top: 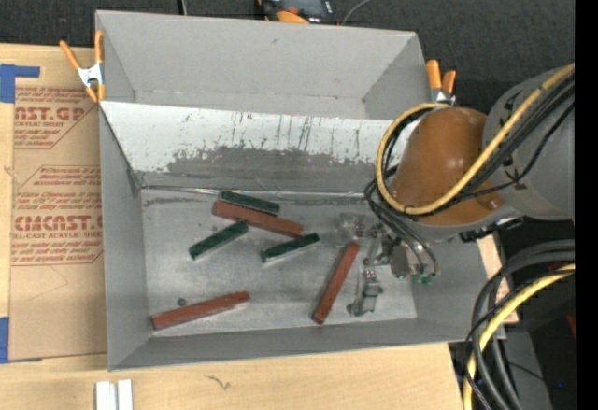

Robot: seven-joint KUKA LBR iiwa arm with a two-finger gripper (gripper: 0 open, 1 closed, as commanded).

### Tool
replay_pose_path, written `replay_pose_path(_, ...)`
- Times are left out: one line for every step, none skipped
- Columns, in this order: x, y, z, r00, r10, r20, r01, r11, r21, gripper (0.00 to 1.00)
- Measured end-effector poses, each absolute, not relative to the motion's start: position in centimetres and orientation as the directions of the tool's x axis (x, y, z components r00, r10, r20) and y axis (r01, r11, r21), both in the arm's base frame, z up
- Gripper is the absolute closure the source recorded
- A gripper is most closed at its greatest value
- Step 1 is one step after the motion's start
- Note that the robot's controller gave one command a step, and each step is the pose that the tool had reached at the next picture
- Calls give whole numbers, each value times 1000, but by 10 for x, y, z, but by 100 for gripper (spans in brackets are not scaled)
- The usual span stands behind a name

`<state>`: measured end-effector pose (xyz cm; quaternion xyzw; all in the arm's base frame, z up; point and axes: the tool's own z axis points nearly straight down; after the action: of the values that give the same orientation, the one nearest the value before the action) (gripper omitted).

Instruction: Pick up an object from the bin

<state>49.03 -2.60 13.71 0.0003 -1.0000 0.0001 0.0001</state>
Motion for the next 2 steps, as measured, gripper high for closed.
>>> replay_pose_path(516, -4, 71, -840, -542, -5, -542, 840, -2, 0)
replay_pose_path(515, -4, 70, -841, -541, -1, -541, 841, 1, 100)
